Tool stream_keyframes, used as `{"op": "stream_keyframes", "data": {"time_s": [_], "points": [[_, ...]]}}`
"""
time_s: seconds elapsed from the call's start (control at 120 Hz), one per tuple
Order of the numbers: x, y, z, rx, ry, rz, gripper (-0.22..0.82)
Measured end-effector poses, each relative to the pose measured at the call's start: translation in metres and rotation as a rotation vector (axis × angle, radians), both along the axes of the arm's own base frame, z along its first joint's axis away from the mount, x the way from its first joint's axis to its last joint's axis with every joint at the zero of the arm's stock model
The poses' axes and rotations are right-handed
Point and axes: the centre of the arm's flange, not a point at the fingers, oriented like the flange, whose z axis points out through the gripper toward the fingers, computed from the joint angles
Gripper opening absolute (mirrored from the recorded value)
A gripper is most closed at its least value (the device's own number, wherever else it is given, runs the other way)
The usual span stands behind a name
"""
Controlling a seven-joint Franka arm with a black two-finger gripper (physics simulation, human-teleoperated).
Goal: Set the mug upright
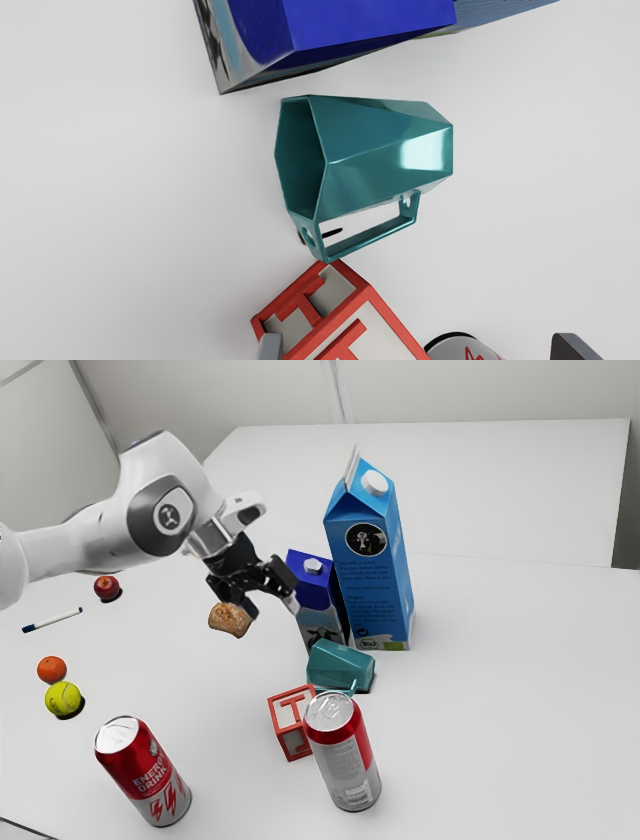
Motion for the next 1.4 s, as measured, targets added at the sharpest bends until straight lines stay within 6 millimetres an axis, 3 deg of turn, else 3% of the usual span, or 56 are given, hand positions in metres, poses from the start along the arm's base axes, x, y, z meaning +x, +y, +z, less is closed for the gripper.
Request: {"op": "stream_keyframes", "data": {"time_s": [0.467, 0.708, 1.4], "points": [[0.0, 0.011, -0.067, -0.198, -0.048, 0.093, 0.58], [0.007, 0.014, -0.086, -0.253, -0.111, 0.088, 0.58], [0.005, 0.019, -0.155, -0.411, -0.189, 0.115, 0.58]]}}
